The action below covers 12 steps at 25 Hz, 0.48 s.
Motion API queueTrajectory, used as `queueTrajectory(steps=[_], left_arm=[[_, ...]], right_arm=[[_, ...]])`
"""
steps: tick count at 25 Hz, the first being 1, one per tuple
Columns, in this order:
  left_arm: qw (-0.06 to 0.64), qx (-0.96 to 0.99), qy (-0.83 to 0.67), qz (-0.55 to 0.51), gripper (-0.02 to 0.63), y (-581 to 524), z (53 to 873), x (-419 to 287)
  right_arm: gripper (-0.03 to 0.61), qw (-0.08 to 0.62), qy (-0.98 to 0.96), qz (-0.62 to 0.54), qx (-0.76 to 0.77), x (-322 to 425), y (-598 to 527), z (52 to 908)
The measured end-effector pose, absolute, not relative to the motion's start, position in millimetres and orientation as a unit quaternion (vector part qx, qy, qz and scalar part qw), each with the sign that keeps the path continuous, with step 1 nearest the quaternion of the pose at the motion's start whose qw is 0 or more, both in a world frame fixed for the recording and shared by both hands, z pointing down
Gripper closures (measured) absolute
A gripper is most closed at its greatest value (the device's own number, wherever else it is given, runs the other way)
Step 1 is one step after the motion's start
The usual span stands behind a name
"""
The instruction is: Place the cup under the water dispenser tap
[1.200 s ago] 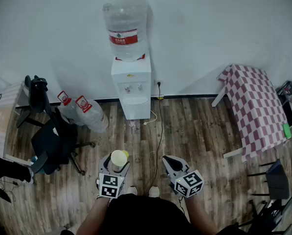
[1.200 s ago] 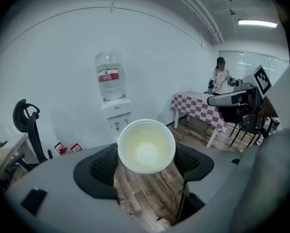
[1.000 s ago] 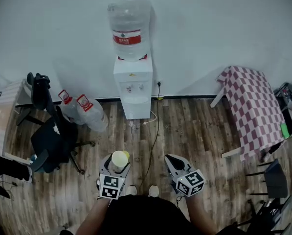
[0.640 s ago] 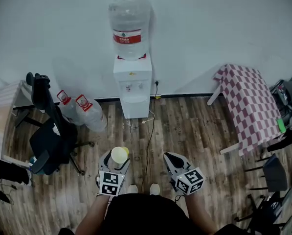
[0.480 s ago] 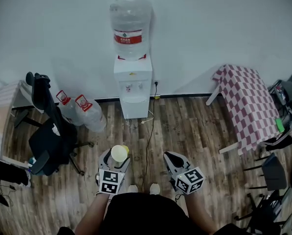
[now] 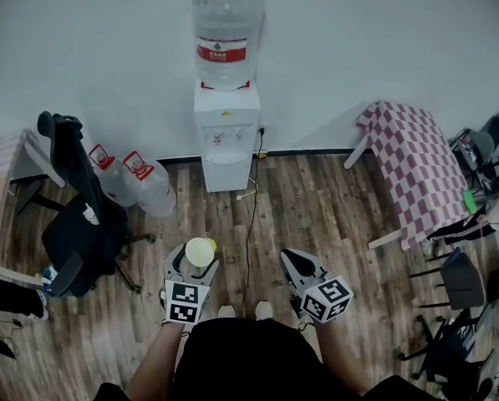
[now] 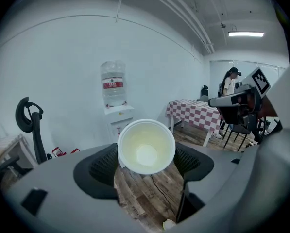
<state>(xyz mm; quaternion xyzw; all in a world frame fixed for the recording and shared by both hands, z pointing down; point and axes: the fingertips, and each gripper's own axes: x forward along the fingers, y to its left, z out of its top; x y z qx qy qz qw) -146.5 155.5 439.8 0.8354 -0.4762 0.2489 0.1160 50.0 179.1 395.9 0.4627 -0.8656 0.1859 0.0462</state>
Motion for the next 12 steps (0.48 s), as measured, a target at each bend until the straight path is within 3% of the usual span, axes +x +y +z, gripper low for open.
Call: queueTrajectory(steps=[12], left_arm=[[0.133,0.833,-0.477,0.246,0.249,170,457,-203]], right_arm=[[0.557,0.071,-0.851,0.191,0.485,21,197,404]])
